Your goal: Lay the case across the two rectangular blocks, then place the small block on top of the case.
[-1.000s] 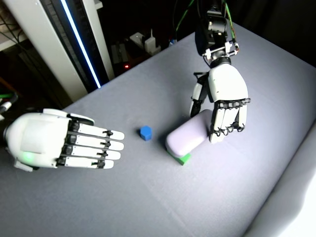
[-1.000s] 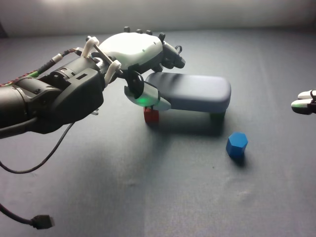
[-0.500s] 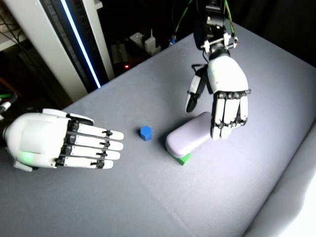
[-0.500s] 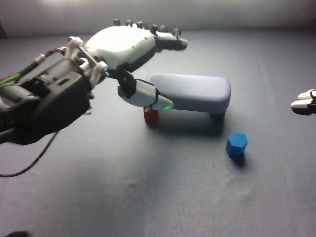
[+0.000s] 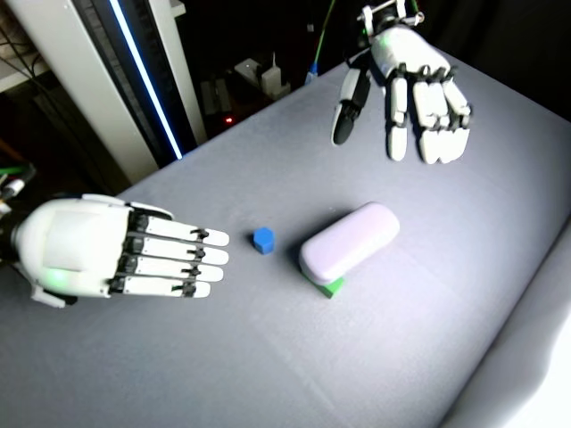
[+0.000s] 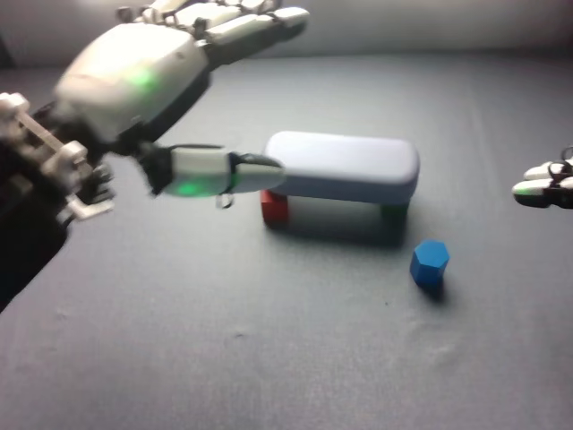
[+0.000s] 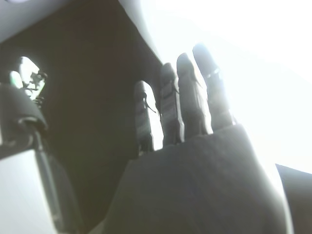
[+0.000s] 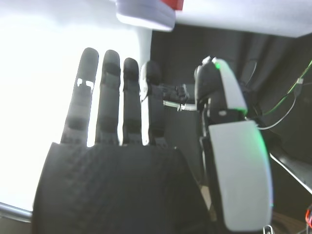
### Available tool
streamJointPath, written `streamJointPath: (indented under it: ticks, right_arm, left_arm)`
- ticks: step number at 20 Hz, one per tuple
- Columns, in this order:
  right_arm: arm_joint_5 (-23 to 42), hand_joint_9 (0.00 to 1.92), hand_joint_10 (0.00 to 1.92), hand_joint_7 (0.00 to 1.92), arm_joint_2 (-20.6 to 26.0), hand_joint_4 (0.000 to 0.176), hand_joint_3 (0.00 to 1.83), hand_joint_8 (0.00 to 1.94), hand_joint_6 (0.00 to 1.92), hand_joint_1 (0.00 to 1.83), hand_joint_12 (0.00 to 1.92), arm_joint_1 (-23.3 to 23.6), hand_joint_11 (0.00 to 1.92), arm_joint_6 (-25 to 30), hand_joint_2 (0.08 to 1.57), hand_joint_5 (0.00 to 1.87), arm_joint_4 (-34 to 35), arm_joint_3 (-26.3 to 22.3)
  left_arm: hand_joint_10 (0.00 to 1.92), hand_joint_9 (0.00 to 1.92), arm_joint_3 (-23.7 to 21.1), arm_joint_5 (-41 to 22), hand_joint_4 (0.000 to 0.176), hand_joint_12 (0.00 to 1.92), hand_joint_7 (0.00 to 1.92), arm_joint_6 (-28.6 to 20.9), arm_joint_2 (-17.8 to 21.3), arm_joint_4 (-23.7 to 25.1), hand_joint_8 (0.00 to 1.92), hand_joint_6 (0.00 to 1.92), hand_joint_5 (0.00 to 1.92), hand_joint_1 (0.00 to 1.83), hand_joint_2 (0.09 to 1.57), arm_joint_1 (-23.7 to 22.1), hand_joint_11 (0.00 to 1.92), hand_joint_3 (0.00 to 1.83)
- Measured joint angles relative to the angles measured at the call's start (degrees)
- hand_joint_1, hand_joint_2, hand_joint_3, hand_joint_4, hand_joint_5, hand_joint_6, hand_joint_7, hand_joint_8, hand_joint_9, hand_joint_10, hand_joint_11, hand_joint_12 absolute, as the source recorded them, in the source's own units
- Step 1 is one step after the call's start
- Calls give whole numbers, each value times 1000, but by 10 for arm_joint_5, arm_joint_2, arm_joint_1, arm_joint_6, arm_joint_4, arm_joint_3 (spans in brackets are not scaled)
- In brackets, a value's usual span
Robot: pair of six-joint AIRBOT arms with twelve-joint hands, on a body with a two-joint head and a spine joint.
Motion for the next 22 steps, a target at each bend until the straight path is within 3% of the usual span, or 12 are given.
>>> streamJointPath:
  ticks: [1,2,3,4,6,7,8,10,11,17,19,22]
  right_arm:
    - [-10,394,0,379,-1,23,0,1,1,933,1097,7,0,0,1143,407,-10,5]
    - [-29,427,7,376,-14,19,0,1,3,941,1131,36,0,6,1115,431,-26,17]
    - [-31,427,7,376,-16,19,0,1,3,941,1131,42,0,9,1115,431,-31,19]
    - [-39,444,12,386,-23,0,0,5,7,966,1140,54,9,12,1098,447,-42,24]
    - [-62,431,4,390,-44,0,0,3,3,963,1086,84,12,28,1082,448,-77,39]
    - [-90,415,0,374,-60,21,0,0,0,933,1028,107,33,40,1085,424,-108,50]
    - [-109,443,12,399,-69,12,0,10,7,930,1029,120,67,47,1080,439,-130,59]
    - [-146,405,3,371,-95,4,0,1,0,881,1056,146,4,58,1114,414,-155,77]
    - [-153,426,9,397,-100,0,0,5,3,905,1070,151,0,60,1101,431,-161,81]
    - [-221,471,3,423,-144,0,0,1,0,963,1102,181,42,65,1065,445,-198,111]
    - [-232,505,15,450,-154,0,0,10,3,1009,1098,189,72,65,1051,451,-209,116]
    - [-249,554,26,499,-165,0,0,18,7,1110,1112,197,123,65,1037,474,-215,127]
  left_arm:
    - [15,382,-14,-15,28,1099,357,-1,12,1,1,0,340,854,904,14,20,0]
    - [0,367,-45,-53,0,1127,353,-4,43,3,0,0,307,933,928,54,2,5]
    - [0,367,-48,-57,0,1127,353,-5,47,3,0,0,307,933,928,61,2,5]
    - [2,369,-55,-70,1,1126,357,-6,57,2,2,0,298,950,930,73,3,5]
    - [6,393,-71,-99,0,1115,372,-6,77,-18,2,0,304,947,922,101,44,1]
    - [7,402,-82,-126,19,1106,379,-6,92,-30,2,0,298,943,920,124,50,0]
    - [1,385,-89,-142,30,1099,364,-6,97,-36,0,0,293,955,920,136,22,0]
    - [9,405,-96,-163,22,1120,378,-6,101,-45,6,2,298,949,917,159,46,0]
    - [10,409,-98,-165,7,1122,382,-6,101,-47,7,7,311,977,912,162,48,0]
    - [2,372,-99,-173,0,1116,326,-11,100,-59,0,2,336,966,919,174,0,1]
    - [4,379,-99,-173,13,1159,323,-13,100,-59,0,0,335,957,918,178,0,0]
    - [4,363,-99,-174,1,1101,331,-15,100,-61,2,1,341,979,916,178,0,0]
